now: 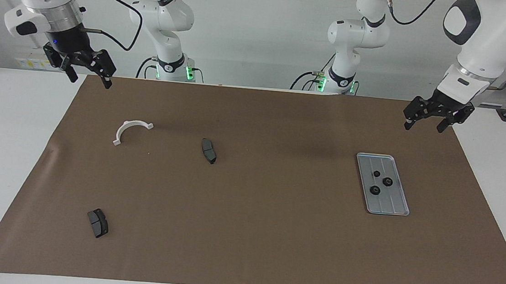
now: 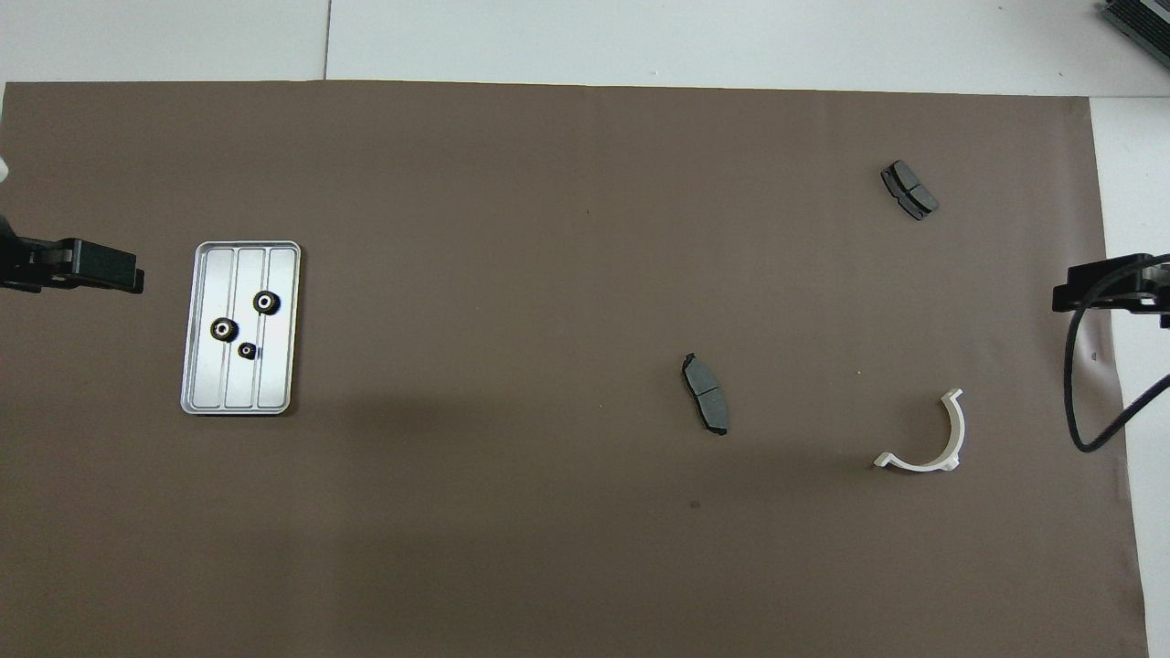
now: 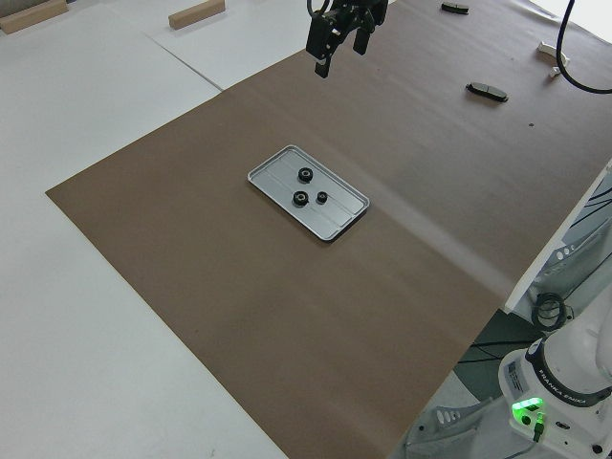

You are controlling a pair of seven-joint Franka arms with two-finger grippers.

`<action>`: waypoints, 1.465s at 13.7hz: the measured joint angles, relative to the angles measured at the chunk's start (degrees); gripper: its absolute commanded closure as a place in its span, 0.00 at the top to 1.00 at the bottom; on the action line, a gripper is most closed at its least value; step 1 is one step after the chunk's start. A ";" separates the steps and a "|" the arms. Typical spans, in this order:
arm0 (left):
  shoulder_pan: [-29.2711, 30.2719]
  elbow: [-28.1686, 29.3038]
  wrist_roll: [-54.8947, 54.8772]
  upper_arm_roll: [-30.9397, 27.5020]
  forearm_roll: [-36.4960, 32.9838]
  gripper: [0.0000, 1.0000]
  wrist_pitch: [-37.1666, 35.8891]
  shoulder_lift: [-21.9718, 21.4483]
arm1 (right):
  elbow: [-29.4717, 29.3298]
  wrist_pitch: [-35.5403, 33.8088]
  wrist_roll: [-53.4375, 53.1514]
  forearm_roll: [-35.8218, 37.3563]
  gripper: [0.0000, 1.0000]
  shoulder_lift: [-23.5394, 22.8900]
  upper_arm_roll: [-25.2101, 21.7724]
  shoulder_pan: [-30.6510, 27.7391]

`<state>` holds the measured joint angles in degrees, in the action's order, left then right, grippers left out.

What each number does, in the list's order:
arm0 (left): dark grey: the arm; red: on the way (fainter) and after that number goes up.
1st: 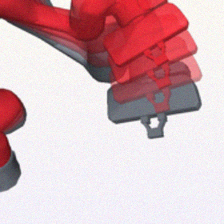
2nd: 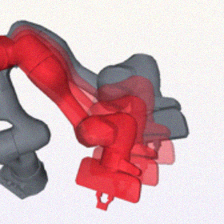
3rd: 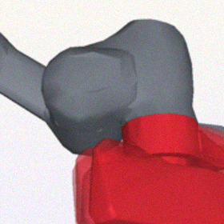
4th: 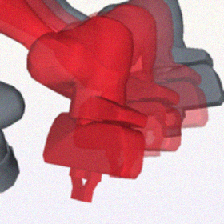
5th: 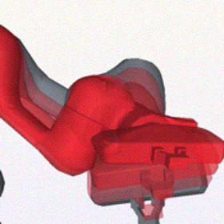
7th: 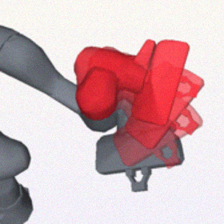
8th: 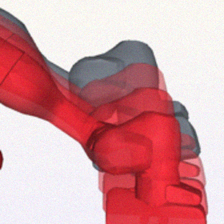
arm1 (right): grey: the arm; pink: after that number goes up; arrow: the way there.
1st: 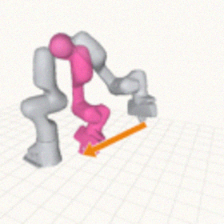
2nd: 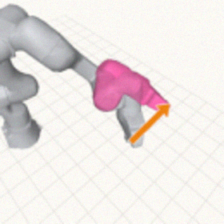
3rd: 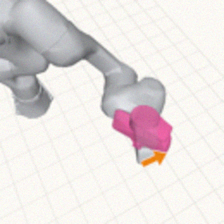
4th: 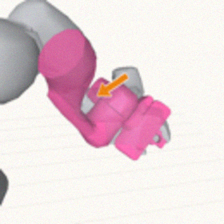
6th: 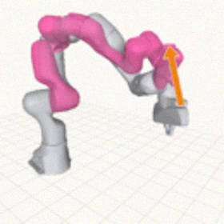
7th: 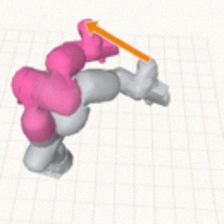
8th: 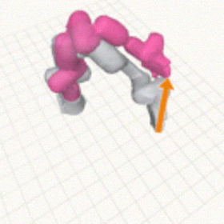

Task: Place bearing gear from tray to pile
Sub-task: 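Move the left gripper over the metal tray of black gears, then grasp a black gear in the tray with the left gripper and lift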

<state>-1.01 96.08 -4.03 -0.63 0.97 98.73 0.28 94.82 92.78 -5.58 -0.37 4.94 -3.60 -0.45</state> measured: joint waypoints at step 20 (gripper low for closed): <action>0.00 15.23 0.06 0.01 0.00 0.93 32.85 15.94 | 0.01 0.00 0.00 0.00 1.00 0.00 0.00 0.01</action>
<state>-1.01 111.31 -3.97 -0.62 0.96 131.58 16.21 94.83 92.78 -5.58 -0.37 4.94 -3.60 -0.44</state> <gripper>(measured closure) 0.000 0.000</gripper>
